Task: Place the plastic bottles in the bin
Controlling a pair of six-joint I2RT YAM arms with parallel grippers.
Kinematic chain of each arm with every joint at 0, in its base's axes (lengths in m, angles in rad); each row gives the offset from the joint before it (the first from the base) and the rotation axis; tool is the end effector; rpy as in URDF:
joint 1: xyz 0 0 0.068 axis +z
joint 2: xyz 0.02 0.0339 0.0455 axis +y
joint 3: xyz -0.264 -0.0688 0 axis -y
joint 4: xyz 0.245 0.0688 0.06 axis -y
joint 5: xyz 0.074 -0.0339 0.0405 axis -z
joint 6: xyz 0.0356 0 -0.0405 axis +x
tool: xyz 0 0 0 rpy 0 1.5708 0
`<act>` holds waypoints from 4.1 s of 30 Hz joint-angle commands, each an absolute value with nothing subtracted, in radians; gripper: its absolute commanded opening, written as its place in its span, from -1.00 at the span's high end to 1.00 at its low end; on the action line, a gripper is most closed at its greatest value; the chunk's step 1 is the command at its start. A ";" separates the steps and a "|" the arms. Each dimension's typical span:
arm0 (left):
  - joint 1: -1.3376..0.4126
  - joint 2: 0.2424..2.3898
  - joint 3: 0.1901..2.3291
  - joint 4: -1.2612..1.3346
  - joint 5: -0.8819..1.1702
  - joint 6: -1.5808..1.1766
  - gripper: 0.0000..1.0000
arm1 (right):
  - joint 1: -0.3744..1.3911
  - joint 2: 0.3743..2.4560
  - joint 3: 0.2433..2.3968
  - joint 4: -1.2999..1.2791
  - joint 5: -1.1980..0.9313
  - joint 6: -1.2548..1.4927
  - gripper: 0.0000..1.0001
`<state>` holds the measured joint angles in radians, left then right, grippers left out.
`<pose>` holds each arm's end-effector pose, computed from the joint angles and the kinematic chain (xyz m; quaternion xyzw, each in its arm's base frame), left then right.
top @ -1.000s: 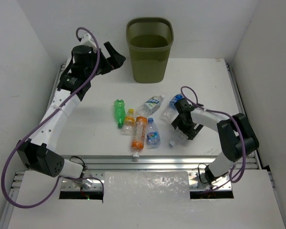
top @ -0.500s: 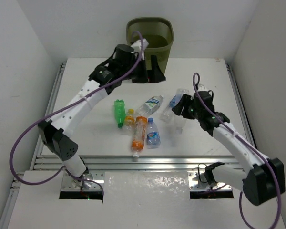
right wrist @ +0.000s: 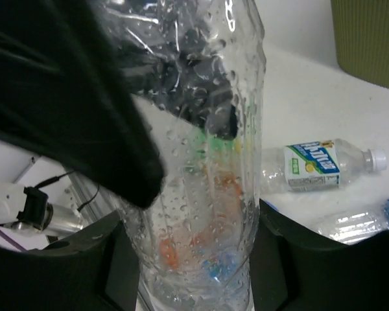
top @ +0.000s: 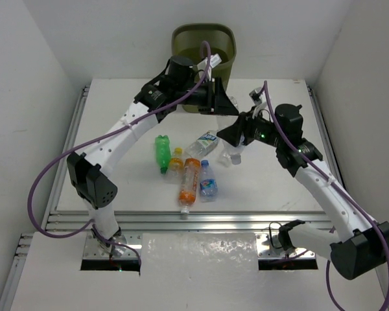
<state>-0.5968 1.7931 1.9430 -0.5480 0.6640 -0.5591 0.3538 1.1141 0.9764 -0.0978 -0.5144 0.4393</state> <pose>0.3231 -0.2461 0.4274 0.1952 0.7839 -0.5132 0.2898 0.2346 0.1053 0.3517 -0.1249 0.7655 0.4155 0.4752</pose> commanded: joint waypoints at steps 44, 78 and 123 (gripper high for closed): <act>-0.123 2.142 2.485 -0.021 0.308 -0.804 -0.99 | 0.307 1.707 1.313 -0.601 0.207 0.862 -0.98; -0.480 1.517 1.395 0.139 0.922 -0.837 -0.99 | 0.316 1.129 0.992 -0.152 -0.752 0.328 0.65; -0.371 2.327 2.583 0.236 -0.293 -0.336 -0.83 | 0.313 0.920 0.980 -0.569 -0.052 0.539 -0.98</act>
<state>-0.3851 2.2944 2.4817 0.1139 -0.2237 -0.3641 0.3107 0.9283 0.9764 -0.5785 0.0422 0.5400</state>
